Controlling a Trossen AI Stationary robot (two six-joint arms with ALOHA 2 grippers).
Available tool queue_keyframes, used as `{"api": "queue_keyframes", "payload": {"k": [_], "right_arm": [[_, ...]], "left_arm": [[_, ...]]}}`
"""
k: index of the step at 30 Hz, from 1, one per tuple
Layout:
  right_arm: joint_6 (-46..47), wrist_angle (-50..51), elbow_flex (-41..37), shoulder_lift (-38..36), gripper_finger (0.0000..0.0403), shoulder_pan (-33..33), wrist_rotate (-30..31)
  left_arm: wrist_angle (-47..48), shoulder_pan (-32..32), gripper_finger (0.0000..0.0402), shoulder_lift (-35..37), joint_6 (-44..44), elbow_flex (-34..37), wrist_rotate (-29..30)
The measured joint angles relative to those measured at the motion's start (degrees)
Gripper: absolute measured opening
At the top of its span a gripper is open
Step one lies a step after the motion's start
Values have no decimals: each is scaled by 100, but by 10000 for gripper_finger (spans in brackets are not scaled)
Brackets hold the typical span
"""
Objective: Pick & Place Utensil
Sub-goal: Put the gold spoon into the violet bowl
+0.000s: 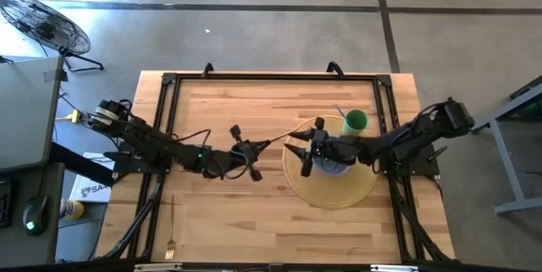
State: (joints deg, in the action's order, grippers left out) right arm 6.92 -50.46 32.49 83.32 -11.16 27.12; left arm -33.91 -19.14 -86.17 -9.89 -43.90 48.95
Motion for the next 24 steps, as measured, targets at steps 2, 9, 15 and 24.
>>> {"api": "queue_keyframes", "payload": {"k": [2, 9, 15, 24], "right_arm": [[-148, -281, 0, 36, 186, 107, -397], [-501, -592, 125, 79, 210, 295, -834], [-881, -596, 265, 77, 201, 306, -1160], [-857, -616, 271, 77, 134, 280, -1148]], "left_arm": [[-56, 2, 1, 0, -151, 0, 0], [-108, 2, 1, 0, -496, 0, -13], [-237, 2, 1, 0, -636, 0, -83], [-245, 2, 1, 0, -630, 0, -165]]}}
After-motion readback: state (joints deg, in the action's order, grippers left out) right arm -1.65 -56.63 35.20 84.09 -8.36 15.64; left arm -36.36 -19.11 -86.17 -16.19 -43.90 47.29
